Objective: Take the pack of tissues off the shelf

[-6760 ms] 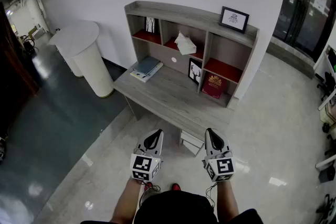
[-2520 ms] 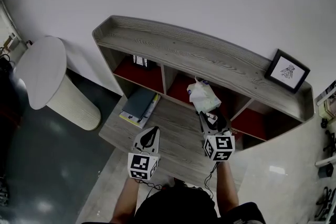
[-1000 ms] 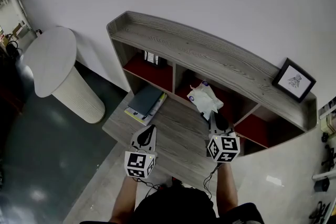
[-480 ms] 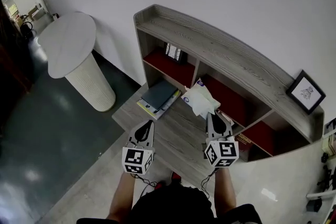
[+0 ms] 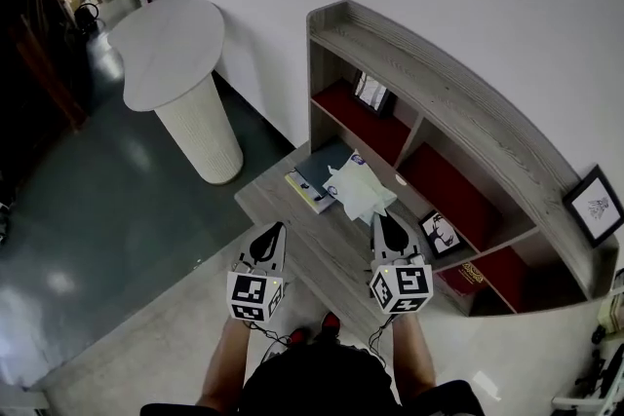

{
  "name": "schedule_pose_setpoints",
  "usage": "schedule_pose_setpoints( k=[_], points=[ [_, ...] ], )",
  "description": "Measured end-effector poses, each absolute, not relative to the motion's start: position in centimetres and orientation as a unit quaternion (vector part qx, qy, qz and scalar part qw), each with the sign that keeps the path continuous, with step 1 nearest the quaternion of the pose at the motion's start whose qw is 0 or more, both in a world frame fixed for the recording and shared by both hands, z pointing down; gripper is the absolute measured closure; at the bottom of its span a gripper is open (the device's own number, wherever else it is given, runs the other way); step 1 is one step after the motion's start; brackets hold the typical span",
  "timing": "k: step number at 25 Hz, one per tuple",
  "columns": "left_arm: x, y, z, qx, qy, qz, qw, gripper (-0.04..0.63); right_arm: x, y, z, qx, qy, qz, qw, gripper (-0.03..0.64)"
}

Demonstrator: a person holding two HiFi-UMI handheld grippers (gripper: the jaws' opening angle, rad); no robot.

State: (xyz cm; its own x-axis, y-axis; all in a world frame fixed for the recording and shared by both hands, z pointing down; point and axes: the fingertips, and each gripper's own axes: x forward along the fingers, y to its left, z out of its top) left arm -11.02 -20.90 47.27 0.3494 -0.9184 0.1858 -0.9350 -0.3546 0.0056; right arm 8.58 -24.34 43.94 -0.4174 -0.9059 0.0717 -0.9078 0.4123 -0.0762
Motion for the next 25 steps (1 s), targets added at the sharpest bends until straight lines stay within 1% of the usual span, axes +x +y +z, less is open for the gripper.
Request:
schedule_pose_setpoints(
  k=[13,25],
  points=[
    [-17.6,-18.0,51.2,0.766,-0.631,0.084,0.090,0.588,0.0,-24.8,50.5,0.456,-0.885,0.084,0.051,0.578],
    [-19.3,-17.8,58.7,0.753,-0.635,0.110,0.136,0.588,-2.8,-25.7,58.6,0.437,-0.886,0.109,0.111,0.578]
  ],
)
